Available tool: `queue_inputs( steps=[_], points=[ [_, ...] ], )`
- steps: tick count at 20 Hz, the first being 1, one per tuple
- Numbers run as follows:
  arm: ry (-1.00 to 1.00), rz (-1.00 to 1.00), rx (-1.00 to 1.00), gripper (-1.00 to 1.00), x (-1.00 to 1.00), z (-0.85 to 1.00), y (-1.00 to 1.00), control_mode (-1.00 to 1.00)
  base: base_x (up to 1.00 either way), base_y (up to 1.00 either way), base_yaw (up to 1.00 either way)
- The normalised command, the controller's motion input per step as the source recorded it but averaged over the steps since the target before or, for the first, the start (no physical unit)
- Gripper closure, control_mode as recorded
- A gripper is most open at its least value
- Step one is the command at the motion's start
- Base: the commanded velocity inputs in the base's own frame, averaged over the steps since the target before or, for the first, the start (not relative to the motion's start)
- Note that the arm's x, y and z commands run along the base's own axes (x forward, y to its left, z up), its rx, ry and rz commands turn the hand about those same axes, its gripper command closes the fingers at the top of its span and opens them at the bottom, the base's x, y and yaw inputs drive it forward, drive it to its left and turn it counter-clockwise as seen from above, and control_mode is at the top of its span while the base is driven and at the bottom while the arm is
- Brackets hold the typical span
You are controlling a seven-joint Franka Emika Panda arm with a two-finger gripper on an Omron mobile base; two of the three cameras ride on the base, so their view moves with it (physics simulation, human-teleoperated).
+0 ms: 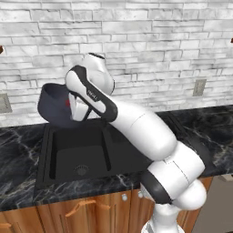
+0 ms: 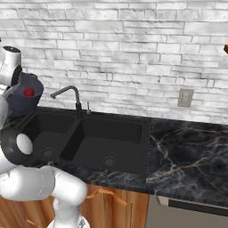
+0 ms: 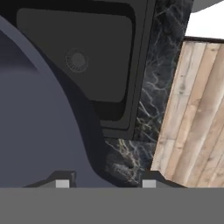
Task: Dump the tomato from the pot into the sink. Then turn on the water and wash the tomato. Then turn off the water and put the tomato back in the pot.
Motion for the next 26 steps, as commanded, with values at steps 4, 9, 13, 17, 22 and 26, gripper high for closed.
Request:
queue_inputs(
  steps=[4,9,13,17,22,26],
  points=[
    [0.00,0.00,0.31,1.00,0.35,0.01,0.00,-1.00,0.00,0.00,0.00],
    [0.01,0.00,0.25,1.00,0.38,0.00,0.00,-1.00,0.00,0.00,0.00],
    [0.06,0.00,0.22,1.00,0.62,0.00,0.01,-1.00,0.00,0.00,0.00],
    [0.06,0.00,0.21,1.00,0.39,0.01,0.11,-1.00,0.00,0.00,0.00],
    [0.03,0.00,0.21,1.00,0.25,0.04,0.15,-1.00,0.00,0.00,0.00],
    [0.05,0.00,0.18,1.00,0.32,0.02,0.00,-1.00,0.00,0.00,0.00]
  ],
)
